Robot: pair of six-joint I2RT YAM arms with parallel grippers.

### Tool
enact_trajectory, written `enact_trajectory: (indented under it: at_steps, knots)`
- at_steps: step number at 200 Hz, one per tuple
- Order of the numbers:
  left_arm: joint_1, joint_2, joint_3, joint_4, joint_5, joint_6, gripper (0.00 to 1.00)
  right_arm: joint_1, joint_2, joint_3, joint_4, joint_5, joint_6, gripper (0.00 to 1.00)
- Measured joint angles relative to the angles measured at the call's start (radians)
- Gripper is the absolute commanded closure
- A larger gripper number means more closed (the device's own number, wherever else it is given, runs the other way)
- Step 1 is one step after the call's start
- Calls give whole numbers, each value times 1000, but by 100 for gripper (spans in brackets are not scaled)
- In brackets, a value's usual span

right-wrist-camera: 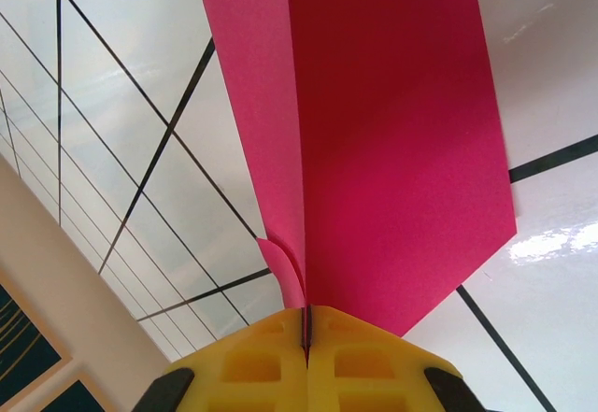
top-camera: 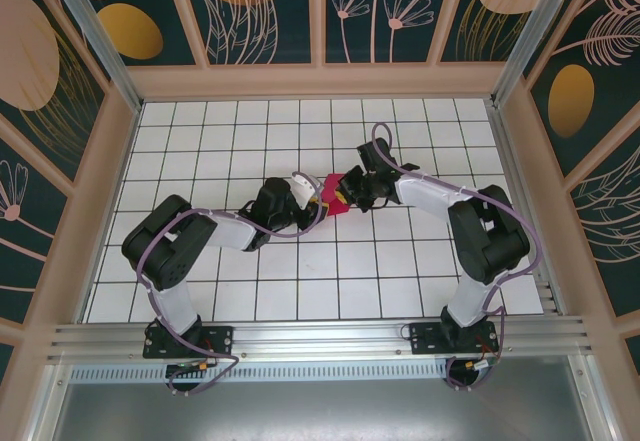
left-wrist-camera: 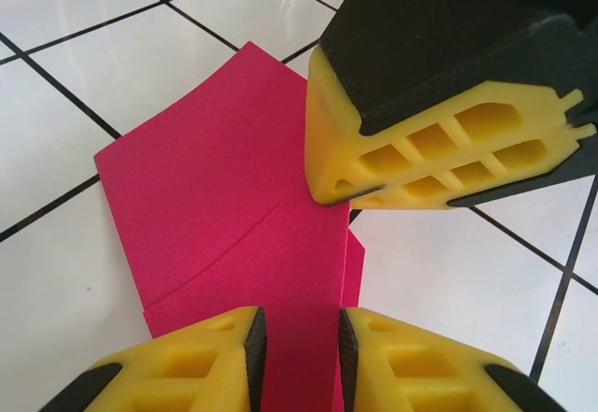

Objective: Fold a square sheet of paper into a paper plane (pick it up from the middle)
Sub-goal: Fourth fold the wing at the center of the table.

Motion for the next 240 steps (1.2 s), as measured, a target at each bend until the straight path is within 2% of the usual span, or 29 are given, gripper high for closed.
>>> enact_trajectory:
  at_steps: [37, 69, 107, 113, 120, 134, 146, 159, 181, 206, 240]
  knots:
    - [0, 1, 0, -1, -3, 6, 63, 0, 0, 0, 0, -16, 0, 100]
    - [0, 6, 0, -12, -6, 19, 66, 0, 0, 0, 0, -25, 0, 100]
    - [0, 7, 0, -19, -17, 35, 83, 0, 0, 0, 0, -26, 0, 100]
    - [0, 7, 0, -19, -21, 35, 85, 0, 0, 0, 0, -26, 0, 95]
    - [0, 7, 0, -18, -23, 34, 86, 0, 0, 0, 0, -26, -1, 81]
    - [0, 7, 0, -19, -23, 29, 87, -1, 0, 0, -1, -25, -18, 64]
    - [0, 8, 0, -16, -24, 21, 88, -4, -1, 0, -6, -22, -40, 53]
    - [0, 8, -5, -4, -22, 0, 88, -11, -10, -1, -8, -11, -75, 46]
    - [0, 8, -38, 34, -16, -52, 86, -33, -68, -36, 26, 1, -148, 42]
    - [0, 8, -86, 62, -18, -111, 84, -55, -135, -68, 56, 0, -247, 43]
    - [0, 8, -107, 74, -21, -145, 80, -47, -141, -91, 99, -44, -336, 46]
